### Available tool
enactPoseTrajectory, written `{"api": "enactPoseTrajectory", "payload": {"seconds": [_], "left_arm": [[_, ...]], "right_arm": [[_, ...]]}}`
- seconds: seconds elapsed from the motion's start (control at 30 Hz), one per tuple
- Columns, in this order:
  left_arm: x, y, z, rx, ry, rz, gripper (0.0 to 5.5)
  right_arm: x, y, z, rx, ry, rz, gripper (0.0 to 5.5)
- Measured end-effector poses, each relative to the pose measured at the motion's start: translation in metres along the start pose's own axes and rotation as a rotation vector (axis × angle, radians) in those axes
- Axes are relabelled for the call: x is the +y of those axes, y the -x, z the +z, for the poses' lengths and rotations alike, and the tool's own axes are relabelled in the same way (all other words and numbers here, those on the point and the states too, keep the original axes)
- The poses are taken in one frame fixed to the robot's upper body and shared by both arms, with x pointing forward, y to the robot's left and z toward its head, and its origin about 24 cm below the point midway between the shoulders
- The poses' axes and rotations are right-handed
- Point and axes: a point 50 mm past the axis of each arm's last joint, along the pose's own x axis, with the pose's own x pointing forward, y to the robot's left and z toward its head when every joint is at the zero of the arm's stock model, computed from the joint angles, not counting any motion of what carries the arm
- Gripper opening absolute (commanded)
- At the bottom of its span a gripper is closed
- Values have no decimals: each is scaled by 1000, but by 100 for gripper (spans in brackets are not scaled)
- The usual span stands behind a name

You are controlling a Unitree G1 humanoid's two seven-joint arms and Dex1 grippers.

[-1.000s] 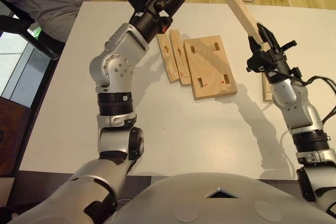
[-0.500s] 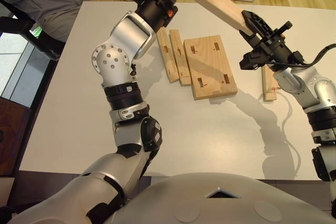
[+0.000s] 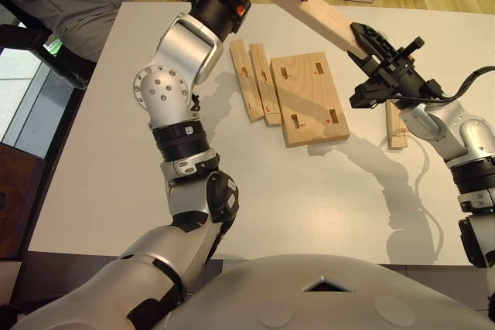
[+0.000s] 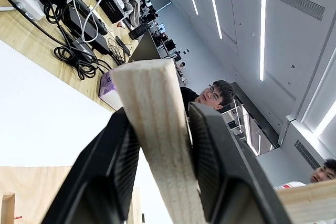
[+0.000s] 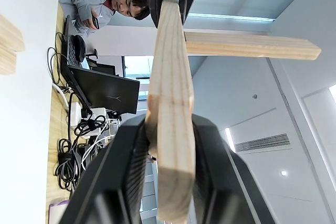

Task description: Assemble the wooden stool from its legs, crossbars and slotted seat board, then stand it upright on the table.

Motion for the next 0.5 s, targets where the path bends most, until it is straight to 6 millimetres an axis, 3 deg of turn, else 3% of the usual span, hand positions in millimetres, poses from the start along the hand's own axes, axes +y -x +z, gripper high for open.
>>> {"api": "enactPoseTrajectory", "payload": {"seconds": [0.23,0.33,0.5], "left_arm": [[-2,0,0,-5,-1,-8,134],[-3,-1,0,-1,0,-19,119],[-4,-1,1,-10,0,-19,109]], "right_arm": [[0,0,-1,8,2,-7,99],[3,1,-2,22,-4,18,184],[7,3,-5,57,-22,46,273]]}}
